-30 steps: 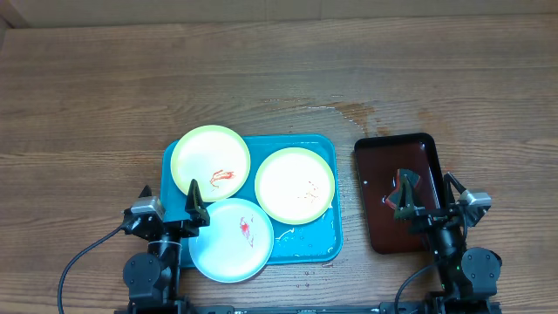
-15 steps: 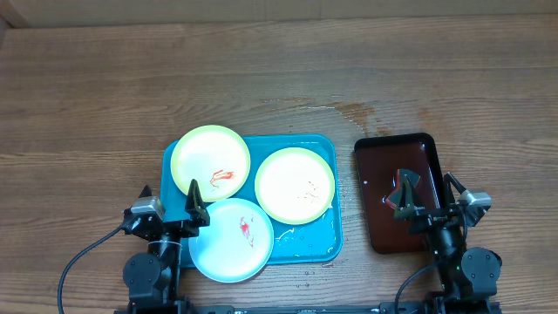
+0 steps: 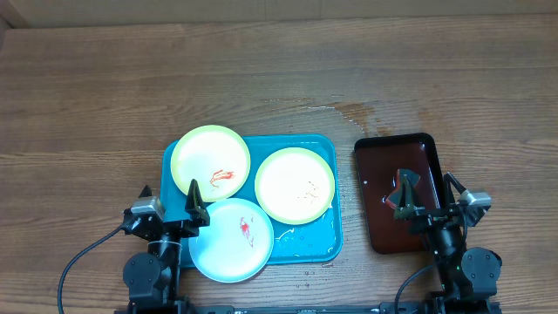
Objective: Clean dirty plates on tray and stack at the side
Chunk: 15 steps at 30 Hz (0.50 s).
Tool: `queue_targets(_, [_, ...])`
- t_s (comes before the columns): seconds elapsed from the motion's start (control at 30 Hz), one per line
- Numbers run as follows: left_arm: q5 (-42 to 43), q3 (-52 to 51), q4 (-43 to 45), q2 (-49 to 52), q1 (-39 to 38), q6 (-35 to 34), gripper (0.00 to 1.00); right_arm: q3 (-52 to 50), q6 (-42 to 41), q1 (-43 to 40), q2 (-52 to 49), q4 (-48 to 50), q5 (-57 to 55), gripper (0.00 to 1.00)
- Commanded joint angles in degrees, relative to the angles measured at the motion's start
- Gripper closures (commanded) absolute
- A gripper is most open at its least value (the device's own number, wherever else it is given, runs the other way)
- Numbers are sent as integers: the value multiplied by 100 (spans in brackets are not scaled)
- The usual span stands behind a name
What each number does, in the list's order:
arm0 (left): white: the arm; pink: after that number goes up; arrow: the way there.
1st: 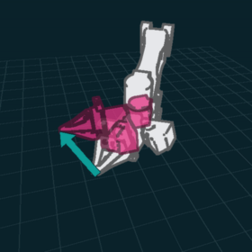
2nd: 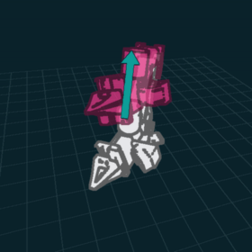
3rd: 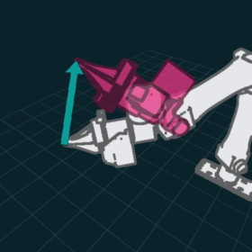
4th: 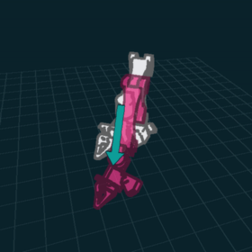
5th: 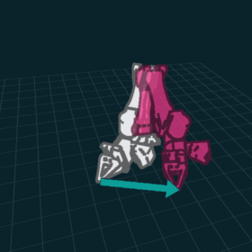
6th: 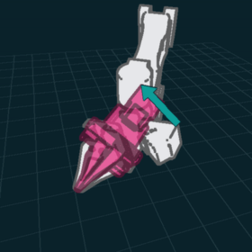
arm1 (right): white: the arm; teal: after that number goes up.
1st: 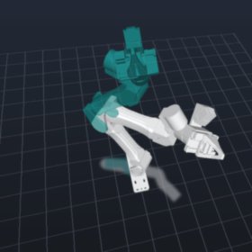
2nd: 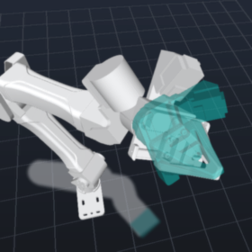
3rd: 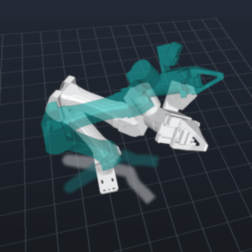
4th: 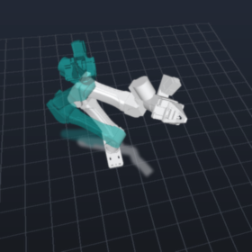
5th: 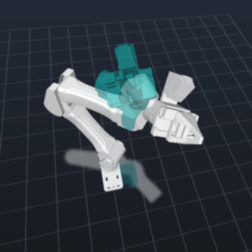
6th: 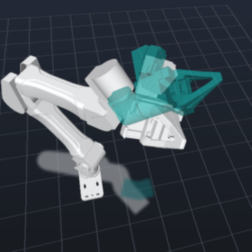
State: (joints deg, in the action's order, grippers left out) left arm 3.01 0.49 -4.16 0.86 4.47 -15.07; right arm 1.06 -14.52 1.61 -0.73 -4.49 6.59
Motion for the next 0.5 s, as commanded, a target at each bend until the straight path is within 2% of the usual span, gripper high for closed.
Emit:
queue_targets(0.0, [85, -22, -7, -57, -37, 7, 0, 0, -81, 26, 42, -76, 361, 0])
queue_targets(0.27, [85, -22, -7, -57, -37, 7, 0, 706, -354, 26, -603, -992, 514, 0])
queue_targets(0.47, [85, -22, -7, -57, -37, 7, 0, 1989, -695, 26, -1777, -1821, 874, 0])
